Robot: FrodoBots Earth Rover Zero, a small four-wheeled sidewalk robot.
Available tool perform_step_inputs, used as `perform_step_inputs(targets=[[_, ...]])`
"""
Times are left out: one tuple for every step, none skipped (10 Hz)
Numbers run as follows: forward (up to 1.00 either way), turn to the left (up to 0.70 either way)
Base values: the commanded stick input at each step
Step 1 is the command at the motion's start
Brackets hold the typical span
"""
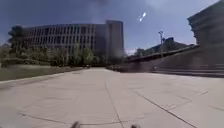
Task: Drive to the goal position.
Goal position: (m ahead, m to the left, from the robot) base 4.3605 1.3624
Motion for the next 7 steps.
perform_step_inputs(targets=[[0.85,0.00],[0.85,0.00],[0.85,0.00],[0.85,0.00],[0.85,0.00],[0.85,0.00],[0.85,0.00]])
